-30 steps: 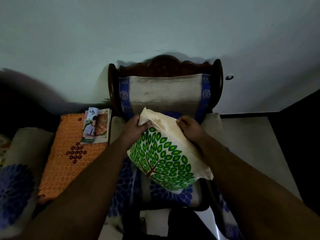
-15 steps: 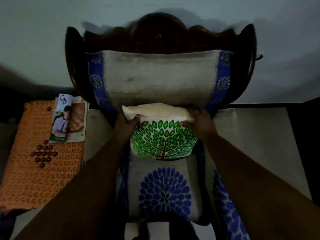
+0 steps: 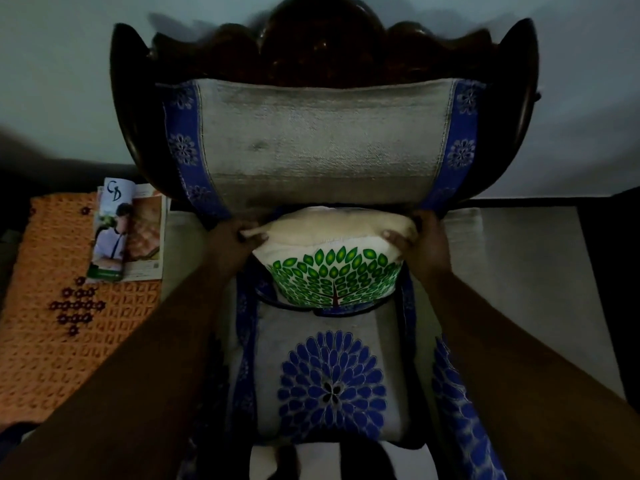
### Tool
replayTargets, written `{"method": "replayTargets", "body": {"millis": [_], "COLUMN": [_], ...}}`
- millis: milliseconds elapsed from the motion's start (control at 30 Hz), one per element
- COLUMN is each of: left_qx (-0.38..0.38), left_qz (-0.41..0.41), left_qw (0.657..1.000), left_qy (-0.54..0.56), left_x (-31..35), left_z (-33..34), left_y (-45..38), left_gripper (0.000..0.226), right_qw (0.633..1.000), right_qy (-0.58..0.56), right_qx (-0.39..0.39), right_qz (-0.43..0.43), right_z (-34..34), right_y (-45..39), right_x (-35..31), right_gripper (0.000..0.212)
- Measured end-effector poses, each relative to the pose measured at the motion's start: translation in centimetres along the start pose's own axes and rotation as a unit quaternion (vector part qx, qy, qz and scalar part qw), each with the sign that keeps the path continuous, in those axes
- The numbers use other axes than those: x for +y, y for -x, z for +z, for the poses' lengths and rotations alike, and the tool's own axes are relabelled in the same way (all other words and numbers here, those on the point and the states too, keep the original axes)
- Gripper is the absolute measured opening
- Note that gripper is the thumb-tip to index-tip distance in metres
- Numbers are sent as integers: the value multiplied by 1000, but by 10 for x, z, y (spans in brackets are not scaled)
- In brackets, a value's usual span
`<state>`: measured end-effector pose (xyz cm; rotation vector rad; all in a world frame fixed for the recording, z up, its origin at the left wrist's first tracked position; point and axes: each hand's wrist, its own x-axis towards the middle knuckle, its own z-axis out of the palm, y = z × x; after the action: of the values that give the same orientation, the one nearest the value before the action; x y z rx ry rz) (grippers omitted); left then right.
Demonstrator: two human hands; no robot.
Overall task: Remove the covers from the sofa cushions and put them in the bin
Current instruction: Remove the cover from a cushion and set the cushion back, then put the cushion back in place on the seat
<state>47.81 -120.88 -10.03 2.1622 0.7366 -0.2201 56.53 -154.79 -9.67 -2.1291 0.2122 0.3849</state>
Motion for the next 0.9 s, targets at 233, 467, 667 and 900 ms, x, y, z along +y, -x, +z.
{"method": "replayTargets", "body": {"millis": [233, 467, 667, 900], "left_qx": [86, 136, 115, 64], "left_qz": [132, 26, -4, 40], "left_qw": [952, 973, 993, 990], "left_qy": [-264, -183, 6, -120], "left_x": [9, 22, 1, -12], "left_z": [-20, -2, 33, 67], "left_y": [11, 2, 34, 7], "left_gripper": [30, 41, 107, 134], "right_qw": [926, 918, 985, 970], "right_qy": [328, 380, 157, 224], "right_qx": [-1, 29, 5, -24], "right_qz": [-186, -105, -74, -96], "right_z": [-38, -6, 29, 79], "right_y": [5, -16, 32, 8], "right_x": [29, 14, 13, 28], "right_gripper": [30, 30, 90, 109]}}
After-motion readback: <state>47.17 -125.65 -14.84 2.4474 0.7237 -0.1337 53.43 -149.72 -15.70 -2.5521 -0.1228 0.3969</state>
